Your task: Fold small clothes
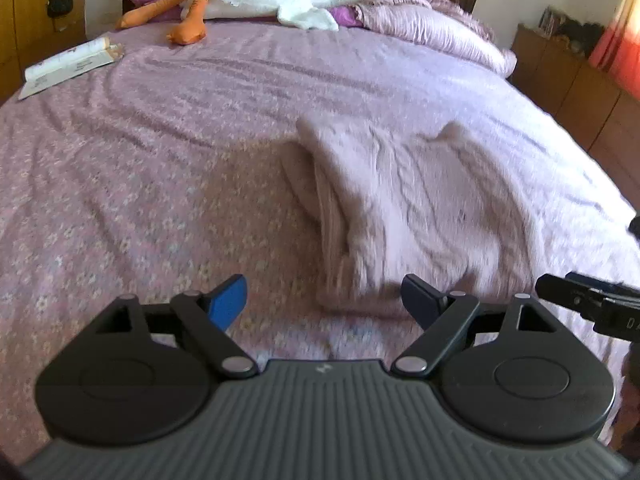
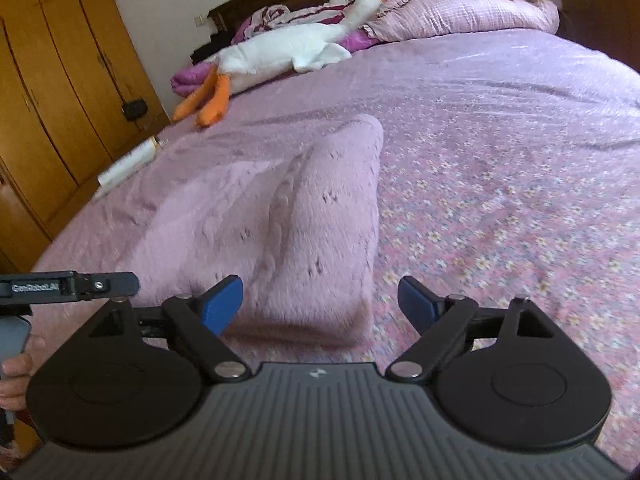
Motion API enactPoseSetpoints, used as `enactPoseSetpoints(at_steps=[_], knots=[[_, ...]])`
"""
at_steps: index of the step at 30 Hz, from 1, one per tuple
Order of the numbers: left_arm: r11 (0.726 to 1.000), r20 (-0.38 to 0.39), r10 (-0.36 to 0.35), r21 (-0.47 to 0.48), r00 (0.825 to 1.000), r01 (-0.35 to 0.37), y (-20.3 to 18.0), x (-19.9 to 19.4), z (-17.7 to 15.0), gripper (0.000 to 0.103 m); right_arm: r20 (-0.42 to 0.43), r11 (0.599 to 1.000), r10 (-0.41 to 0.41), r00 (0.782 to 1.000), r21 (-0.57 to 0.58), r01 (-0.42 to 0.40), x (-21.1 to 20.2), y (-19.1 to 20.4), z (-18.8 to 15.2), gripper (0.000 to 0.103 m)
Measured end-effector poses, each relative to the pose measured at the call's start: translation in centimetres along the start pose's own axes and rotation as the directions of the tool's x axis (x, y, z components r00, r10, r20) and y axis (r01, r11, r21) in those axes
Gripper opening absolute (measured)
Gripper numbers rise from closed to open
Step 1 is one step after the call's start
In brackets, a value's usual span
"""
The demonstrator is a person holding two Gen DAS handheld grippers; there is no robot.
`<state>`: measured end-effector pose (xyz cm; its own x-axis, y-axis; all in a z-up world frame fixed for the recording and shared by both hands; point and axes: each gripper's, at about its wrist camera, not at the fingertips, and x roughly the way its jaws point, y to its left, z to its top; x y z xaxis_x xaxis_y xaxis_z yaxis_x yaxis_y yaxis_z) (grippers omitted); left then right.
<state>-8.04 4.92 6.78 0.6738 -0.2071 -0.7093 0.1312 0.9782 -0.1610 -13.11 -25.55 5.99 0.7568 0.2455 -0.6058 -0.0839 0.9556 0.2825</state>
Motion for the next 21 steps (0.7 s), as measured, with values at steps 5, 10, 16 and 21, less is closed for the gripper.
enactPoseSetpoints(at_steps=[5,10,16,21], knots=[[0.998,-0.036,0.037,0.053,0.999,-0.035,-1.4,0.5,-1.3,0.086,-0.040,0.999,-0.029,0.999,-0.038,0.028,-0.1,0.6,-1.9,0.090],[0.991,-0.062,0.100,0.099,0.993,-0.093,-2.9,1.7,-2.5,0.086,-0.057,0.996,-0.067,0.996,-0.057,0.063,0.3,1.2,-3.5,0.090],[0.987,-0.102,0.134,0.102,0.986,-0.124,-3.5,2.8,-3.4,0.086,-0.091,0.996,-0.075,0.993,-0.053,0.070,1.1,1.2,-4.2,0.090],[0.985,-0.108,0.152,0.094,0.982,-0.143,-3.7,3.0,-3.5,0.088,-0.100,0.996,-0.085,0.991,-0.045,0.081,1.6,1.2,-4.5,0.091]])
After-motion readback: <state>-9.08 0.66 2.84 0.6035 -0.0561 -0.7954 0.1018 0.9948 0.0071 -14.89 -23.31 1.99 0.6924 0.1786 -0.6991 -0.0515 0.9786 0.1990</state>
